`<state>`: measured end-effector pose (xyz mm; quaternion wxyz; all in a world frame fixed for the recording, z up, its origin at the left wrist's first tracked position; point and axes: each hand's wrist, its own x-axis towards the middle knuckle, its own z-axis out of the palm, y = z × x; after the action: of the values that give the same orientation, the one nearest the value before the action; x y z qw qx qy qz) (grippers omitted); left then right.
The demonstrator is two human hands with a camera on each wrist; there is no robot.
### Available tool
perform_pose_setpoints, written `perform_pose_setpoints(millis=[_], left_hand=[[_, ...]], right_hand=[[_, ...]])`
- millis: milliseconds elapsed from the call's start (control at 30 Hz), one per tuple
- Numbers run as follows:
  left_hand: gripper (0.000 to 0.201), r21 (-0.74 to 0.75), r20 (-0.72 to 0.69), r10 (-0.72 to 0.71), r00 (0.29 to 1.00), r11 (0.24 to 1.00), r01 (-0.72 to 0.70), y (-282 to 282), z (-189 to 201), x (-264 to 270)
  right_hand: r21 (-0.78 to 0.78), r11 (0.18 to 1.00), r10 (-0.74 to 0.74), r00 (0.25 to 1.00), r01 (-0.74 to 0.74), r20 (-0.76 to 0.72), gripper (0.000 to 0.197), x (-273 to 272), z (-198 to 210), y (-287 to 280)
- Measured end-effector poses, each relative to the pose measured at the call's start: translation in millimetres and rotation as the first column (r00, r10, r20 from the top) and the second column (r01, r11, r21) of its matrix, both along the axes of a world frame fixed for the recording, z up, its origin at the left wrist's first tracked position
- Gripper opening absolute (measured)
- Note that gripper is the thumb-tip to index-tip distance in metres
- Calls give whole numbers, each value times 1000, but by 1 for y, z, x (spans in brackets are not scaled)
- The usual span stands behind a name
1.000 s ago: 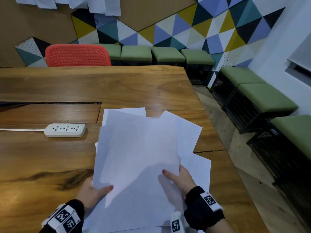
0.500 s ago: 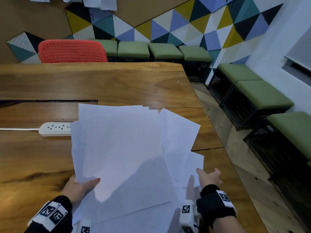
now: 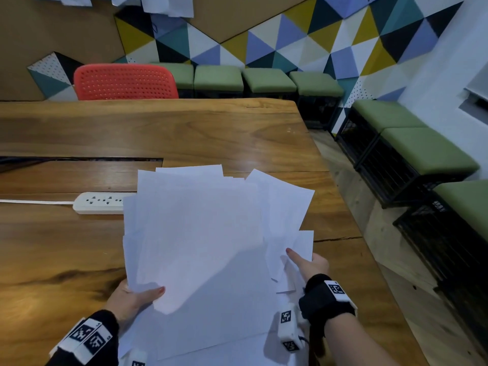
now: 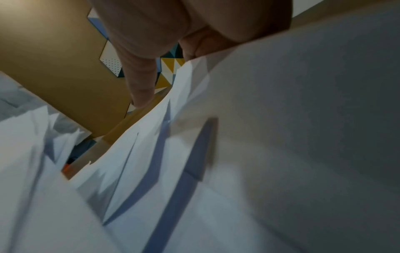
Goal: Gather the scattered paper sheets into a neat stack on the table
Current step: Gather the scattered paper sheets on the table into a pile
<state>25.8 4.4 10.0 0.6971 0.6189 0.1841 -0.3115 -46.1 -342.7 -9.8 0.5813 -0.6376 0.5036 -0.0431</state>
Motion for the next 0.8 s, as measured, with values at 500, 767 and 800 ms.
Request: perform_pose_setpoints(millis=[500,767,800], left_hand=[[52,-11,18,-7,1000,1000,7,4,-6,6],[41,-56,46,-24,999,998,26,-11,-7,-2],[33,-60,46,-26,999,998,29,-12,-6,-3]], right_hand=[[110,945,321,937,-308,-140,33,-8,2,-13],[228,972,10,979,-58,202,51,-10,-1,-1],[272,960,5,978,-63,207,57,-8,-4,4]])
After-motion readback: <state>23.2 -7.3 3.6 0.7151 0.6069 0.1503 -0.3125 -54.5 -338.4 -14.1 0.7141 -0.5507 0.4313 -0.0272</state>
